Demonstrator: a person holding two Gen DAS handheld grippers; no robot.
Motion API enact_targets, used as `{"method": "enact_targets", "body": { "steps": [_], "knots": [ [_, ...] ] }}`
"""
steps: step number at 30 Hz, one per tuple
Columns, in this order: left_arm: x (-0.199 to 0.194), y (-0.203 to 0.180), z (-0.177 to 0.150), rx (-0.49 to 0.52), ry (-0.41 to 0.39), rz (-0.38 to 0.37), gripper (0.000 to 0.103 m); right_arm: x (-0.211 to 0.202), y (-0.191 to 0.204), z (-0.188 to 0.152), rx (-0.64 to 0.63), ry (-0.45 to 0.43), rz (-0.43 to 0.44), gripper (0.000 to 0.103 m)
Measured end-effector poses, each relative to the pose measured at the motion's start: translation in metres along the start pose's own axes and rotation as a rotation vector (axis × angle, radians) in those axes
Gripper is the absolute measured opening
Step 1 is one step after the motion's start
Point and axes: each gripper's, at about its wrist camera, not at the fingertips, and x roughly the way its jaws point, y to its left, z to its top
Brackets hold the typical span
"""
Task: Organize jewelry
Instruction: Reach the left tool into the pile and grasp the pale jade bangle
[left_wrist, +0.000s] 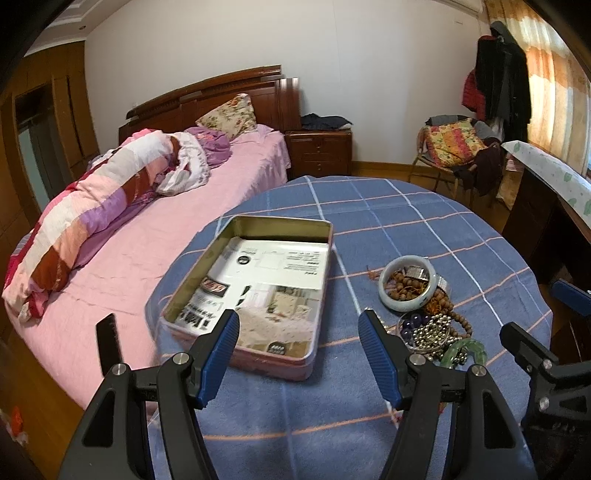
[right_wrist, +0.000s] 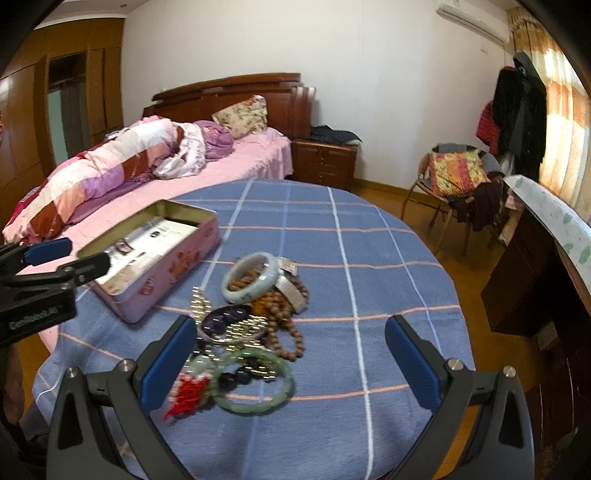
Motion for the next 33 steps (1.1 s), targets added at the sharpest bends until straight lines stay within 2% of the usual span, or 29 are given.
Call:
{"method": "enact_targets", "body": {
  "steps": [7, 10, 12, 14, 17, 23, 25, 26, 27, 28, 29, 33],
  "knots": [
    [0.031, -0.033, 0.011, 0.079, 0.011, -0.057, 0.067, 0.016, -0.032, -0.010, 0.046, 0.043, -0.059, 0.103],
    [0.045, -0.052, 0.016, 0.107, 0.030, -0.111, 0.067, 0.019, -0.044, -0.013, 0.066, 0.056, -0.079, 0.103],
    [0.055, -0.066, 0.020, 0.137, 0.041, -0.106, 0.067, 0.021, -0.050, -0.015, 0.077, 0.064, -0.081, 0.103],
    [0.062, -0.078, 0.023, 0.148, 0.054, -0.149, 0.067, 0.022, -0.053, -0.016, 0.080, 0.068, -0.086, 0.103],
    [0.074, -0.097, 0.028, 0.194, 0.052, -0.144, 0.067, 0.026, -0.058, -0.014, 0.091, 0.074, -0.085, 0.103],
    [0.109, -0.122, 0.030, 0.245, 0.106, -0.151, 0.067, 0.026, -0.066, -0.014, 0.107, 0.072, -0.081, 0.103],
    [0.115, -0.122, 0.028, 0.247, 0.123, -0.161, 0.052, 0.028, -0.067, -0.014, 0.110, 0.073, -0.080, 0.103],
    [0.116, -0.123, 0.029, 0.240, 0.124, -0.188, 0.042, 0.028, -0.066, -0.014, 0.108, 0.074, -0.077, 0.103],
    [0.114, -0.122, 0.029, 0.237, 0.120, -0.202, 0.027, 0.029, -0.066, -0.015, 0.107, 0.074, -0.074, 0.103],
    [0.112, -0.122, 0.030, 0.244, 0.116, -0.223, 0.018, 0.030, -0.066, -0.015, 0.106, 0.076, -0.073, 0.103],
    [0.110, -0.124, 0.030, 0.250, 0.112, -0.221, 0.014, 0.031, -0.065, -0.015, 0.105, 0.078, -0.071, 0.103],
    [0.106, -0.121, 0.028, 0.239, 0.105, -0.236, 0.014, 0.033, -0.063, -0.017, 0.097, 0.089, -0.065, 0.103]
  ]
}}
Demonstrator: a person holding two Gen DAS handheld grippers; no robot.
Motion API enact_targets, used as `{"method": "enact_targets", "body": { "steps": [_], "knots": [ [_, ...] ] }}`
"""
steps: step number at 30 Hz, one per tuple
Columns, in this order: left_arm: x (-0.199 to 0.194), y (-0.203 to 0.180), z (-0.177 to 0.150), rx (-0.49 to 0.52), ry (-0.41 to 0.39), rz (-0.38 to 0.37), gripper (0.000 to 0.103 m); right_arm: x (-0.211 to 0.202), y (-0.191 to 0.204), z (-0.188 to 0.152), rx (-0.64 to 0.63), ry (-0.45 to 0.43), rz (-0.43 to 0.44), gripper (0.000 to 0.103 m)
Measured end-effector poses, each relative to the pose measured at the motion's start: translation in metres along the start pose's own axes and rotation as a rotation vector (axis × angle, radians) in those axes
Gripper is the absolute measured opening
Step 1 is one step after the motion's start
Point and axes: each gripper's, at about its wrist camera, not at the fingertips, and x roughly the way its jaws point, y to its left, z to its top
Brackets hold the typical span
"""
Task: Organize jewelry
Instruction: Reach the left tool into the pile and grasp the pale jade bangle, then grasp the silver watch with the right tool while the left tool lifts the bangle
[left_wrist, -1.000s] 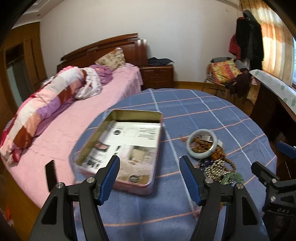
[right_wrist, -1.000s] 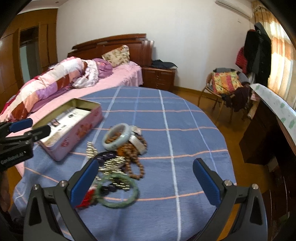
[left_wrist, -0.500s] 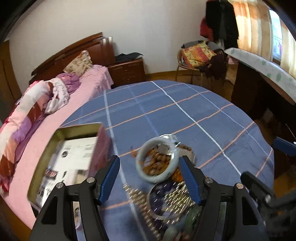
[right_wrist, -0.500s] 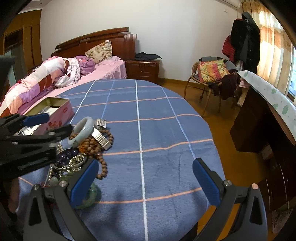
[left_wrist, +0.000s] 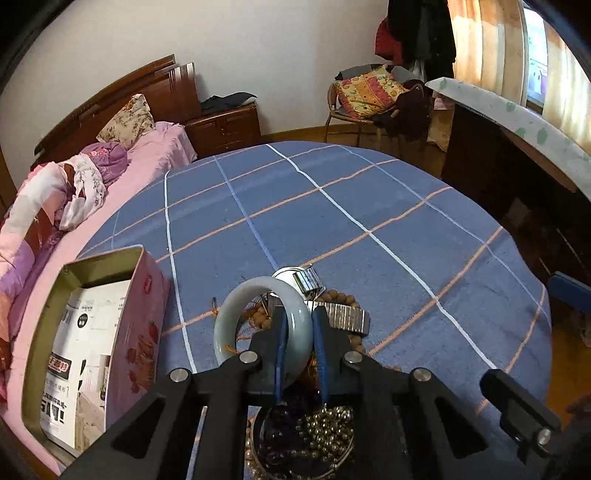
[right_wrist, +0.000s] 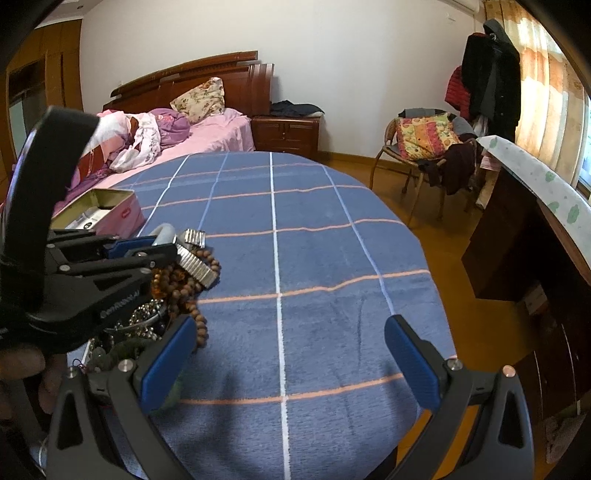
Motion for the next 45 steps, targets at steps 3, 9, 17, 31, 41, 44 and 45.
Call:
{"method": "enact_targets", "body": {
  "steps": [3, 9, 17, 31, 41, 44, 45],
  "knots": [
    [-0.013, 0.008, -0.002, -0.027, -0.020, 0.000, 0.014, 0.000, 0.000, 0.001, -0.003, -0.003, -0.002, 0.103],
    [-0.048, 0.027, -0.003, -0.045, -0.103, 0.042, 0.014, 0.002, 0.006, 0.003, -0.023, -0.004, 0.024, 0.100],
    [-0.064, 0.046, -0.011, -0.056, -0.131, 0.142, 0.014, 0.017, 0.028, 0.024, -0.129, 0.015, 0.128, 0.062],
    [-0.065, 0.063, -0.009, -0.078, -0.150, 0.150, 0.014, 0.064, 0.078, 0.051, -0.259, 0.092, 0.219, 0.055],
    [-0.070, 0.067, -0.007, -0.088, -0.164, 0.149, 0.014, 0.076, 0.076, 0.050, -0.269, 0.133, 0.252, 0.021],
    [-0.074, 0.071, -0.007, -0.091, -0.174, 0.153, 0.014, 0.072, 0.072, 0.052, -0.249, 0.109, 0.263, 0.018],
    [-0.076, 0.072, -0.006, -0.092, -0.177, 0.156, 0.014, 0.069, 0.068, 0.053, -0.237, 0.102, 0.269, 0.018]
  ]
}}
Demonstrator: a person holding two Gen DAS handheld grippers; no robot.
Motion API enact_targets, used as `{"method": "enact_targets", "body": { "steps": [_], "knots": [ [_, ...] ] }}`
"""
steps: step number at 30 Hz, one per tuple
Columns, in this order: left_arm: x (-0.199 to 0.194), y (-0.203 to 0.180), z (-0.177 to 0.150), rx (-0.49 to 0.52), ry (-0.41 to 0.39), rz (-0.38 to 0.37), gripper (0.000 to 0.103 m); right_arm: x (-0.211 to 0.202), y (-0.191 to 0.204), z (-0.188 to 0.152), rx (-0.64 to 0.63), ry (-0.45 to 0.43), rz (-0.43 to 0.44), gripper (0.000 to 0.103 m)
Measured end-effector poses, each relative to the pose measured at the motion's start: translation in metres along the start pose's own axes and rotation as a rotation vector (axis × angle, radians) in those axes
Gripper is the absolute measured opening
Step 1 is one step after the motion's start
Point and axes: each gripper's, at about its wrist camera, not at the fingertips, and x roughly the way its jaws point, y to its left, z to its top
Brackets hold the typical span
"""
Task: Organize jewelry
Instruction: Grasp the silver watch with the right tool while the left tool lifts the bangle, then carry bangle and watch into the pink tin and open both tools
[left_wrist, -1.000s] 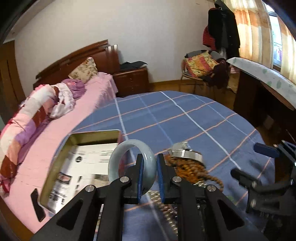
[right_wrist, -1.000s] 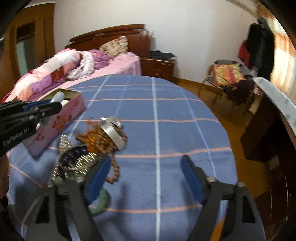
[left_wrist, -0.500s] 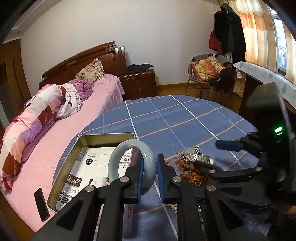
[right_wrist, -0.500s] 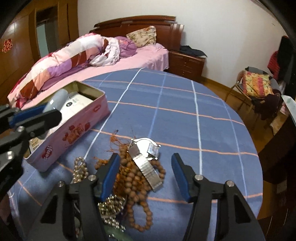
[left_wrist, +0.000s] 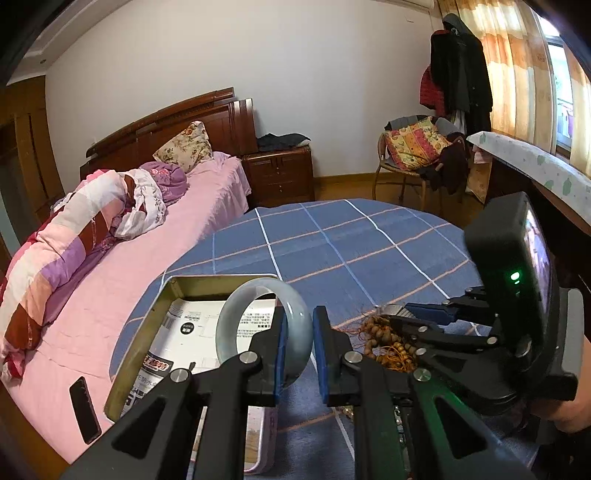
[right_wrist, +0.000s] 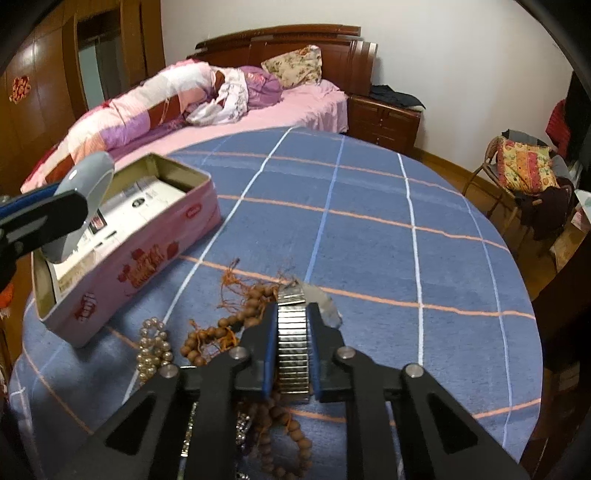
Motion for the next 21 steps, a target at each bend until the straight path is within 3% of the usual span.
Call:
{"method": "enact_targets", "body": {
  "steps": [21],
  "knots": [
    [-0.019, 0.026, 0.008, -0.017, -0.039, 0.052, 0.014, -0.035, -0.001, 0.031, 0.024, -0.139, -0.002, 0.018]
  ]
}}
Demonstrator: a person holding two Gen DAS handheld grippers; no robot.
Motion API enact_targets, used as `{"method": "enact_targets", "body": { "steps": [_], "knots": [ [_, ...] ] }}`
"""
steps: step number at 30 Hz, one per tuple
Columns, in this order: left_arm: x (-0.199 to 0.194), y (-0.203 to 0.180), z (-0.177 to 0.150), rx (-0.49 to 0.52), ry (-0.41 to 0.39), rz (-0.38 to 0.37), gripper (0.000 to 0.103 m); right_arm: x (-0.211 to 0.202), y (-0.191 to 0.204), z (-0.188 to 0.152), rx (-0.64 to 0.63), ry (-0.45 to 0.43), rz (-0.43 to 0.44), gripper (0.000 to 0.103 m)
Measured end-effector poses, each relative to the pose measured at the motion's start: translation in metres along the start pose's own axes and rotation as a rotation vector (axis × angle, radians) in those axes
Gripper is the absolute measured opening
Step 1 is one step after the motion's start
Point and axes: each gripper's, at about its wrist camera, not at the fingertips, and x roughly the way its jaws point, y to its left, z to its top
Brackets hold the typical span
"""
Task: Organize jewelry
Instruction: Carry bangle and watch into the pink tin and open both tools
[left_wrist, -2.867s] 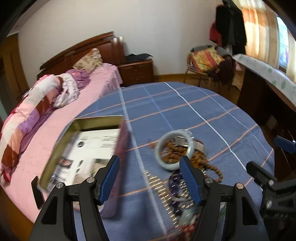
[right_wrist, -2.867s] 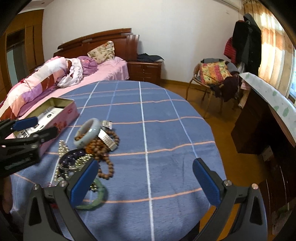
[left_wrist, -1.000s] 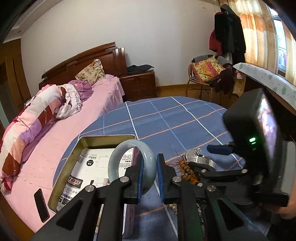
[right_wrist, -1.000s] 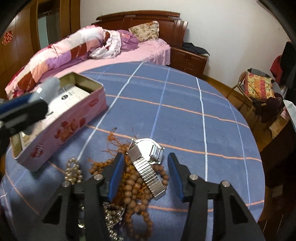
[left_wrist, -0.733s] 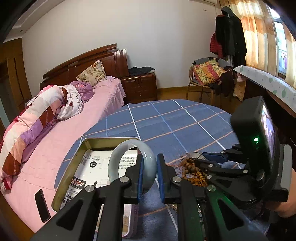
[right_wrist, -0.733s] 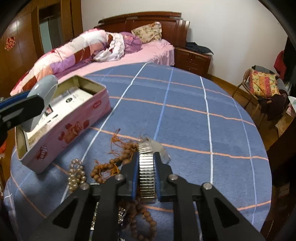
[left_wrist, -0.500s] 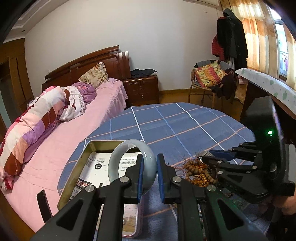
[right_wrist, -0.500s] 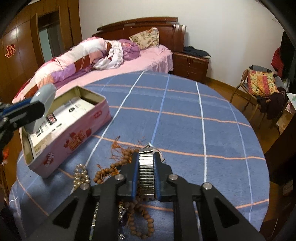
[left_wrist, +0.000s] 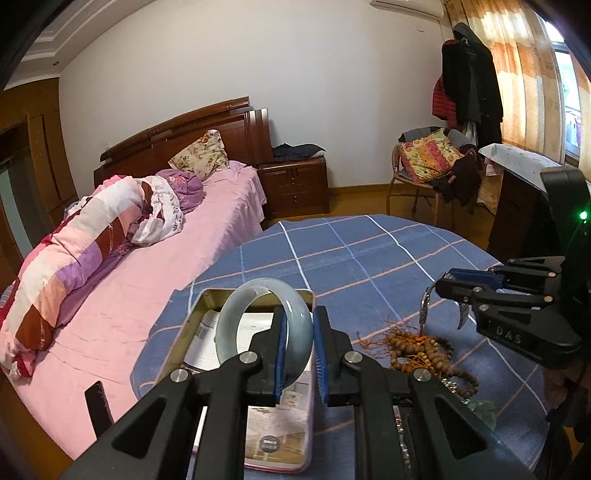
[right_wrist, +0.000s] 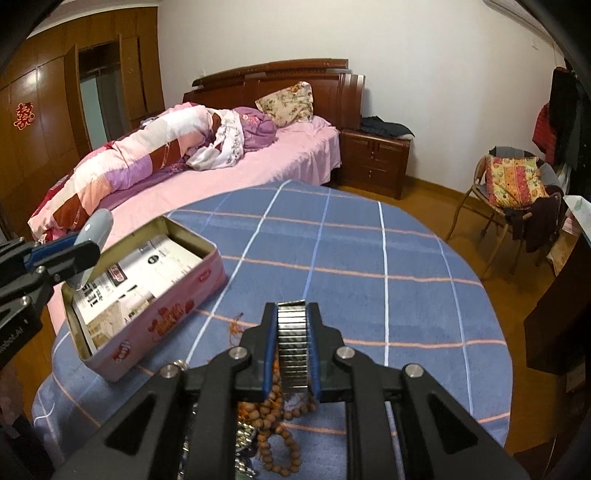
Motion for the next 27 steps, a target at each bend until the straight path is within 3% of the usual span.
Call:
{"method": "enact_targets", "body": {
  "steps": [14, 27],
  "knots": [
    [0.003, 0.052, 0.004, -0.029, -0.013, 0.079, 0.014, -0.006, 0.035, 0.034, -0.071, -0.054, 0.022, 0.018],
    [0.045, 0.091, 0.006, -0.036, 0.048, 0.105, 0.014, 0.017, 0.082, 0.064, -0.114, -0.067, 0.075, 0.018]
  ]
}}
